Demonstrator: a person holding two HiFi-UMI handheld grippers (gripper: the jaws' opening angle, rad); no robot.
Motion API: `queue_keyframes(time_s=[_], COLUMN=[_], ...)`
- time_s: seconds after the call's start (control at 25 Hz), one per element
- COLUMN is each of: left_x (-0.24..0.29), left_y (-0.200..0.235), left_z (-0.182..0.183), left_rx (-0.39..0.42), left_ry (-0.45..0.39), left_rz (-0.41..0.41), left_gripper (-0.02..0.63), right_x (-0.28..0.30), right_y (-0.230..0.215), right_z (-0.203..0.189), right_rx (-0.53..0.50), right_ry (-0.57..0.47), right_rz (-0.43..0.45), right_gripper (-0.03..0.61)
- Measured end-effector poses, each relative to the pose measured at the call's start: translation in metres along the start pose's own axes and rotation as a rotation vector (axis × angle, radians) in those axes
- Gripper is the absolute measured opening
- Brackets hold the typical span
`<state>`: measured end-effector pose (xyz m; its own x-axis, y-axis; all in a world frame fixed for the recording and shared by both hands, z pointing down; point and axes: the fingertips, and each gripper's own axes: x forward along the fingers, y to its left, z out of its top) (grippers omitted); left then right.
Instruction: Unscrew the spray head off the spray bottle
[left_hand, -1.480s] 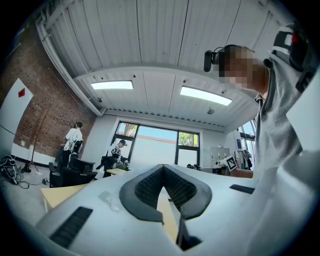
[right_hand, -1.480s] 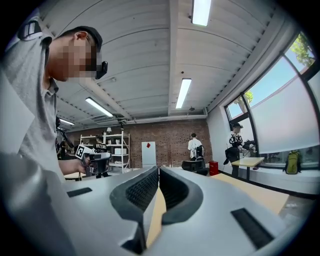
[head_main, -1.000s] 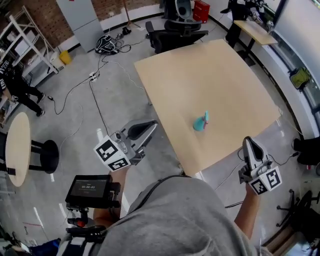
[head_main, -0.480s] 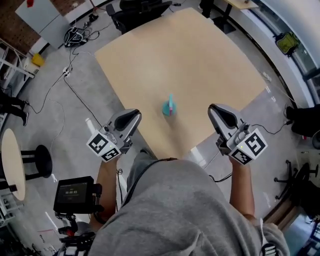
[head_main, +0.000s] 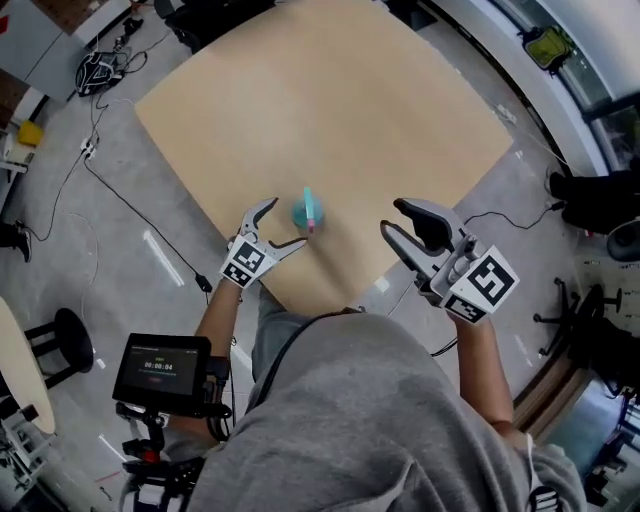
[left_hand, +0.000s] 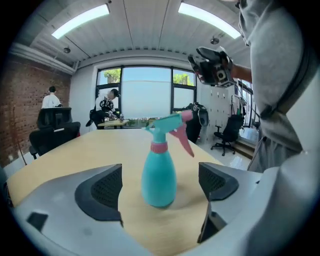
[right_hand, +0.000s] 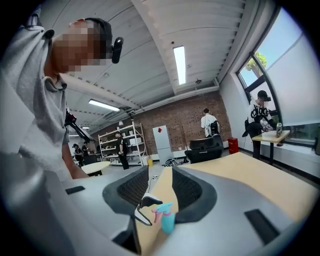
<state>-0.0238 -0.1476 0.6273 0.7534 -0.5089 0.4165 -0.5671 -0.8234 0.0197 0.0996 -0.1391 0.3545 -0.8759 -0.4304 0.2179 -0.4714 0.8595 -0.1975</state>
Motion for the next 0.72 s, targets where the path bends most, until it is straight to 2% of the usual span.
queue_keyframes(time_s=[0.08,0.16,0.28,0.44,0.52,0.6,0.72], left_x=[0.027,0.041,0.056,0.079,0.083,0.084,0.083], left_y=[0.008,0.004,-0.016,-0.044,-0.047,-0.042,-0.036], left_z=[-0.013,-0.007,0.008,0.013,0.016,0.018,0.02], left_rx=[0.031,0.053,0.074,0.111,0.105,0.096,0.136], left_ry=[0.02,0.003,-0.028,-0.012,-0.011,-0.001,0.068], left_rz=[-0.013,-0.008,-0.022,-0.074,-0.06,-0.027,0.019], left_gripper=[0.471,0.483,0.484,0.483,0.476,0.41,0.403], right_x=[0.009,0.004,-0.005,-0.008,-0.002,0.01,0.034], right_y=[-0.011,-0.008,0.002,0.008,0.012,0.016,0.023], right_z=[-0.007,-0.009,-0.011,-0.014,-0.018,-0.025,-0.036], right_rx=[0.02,0.035,0.059,0.081,0.097,0.116,0.146], right_ry=[0.023,0.041,0.07,0.104,0.125,0.152,0.189], right_rz=[-0.016,-0.031,-0.046,-0.037,-0.012,0.02,0.06], right_gripper=[0.129,0.129,0.129,0.13,0.161,0.207,0.258])
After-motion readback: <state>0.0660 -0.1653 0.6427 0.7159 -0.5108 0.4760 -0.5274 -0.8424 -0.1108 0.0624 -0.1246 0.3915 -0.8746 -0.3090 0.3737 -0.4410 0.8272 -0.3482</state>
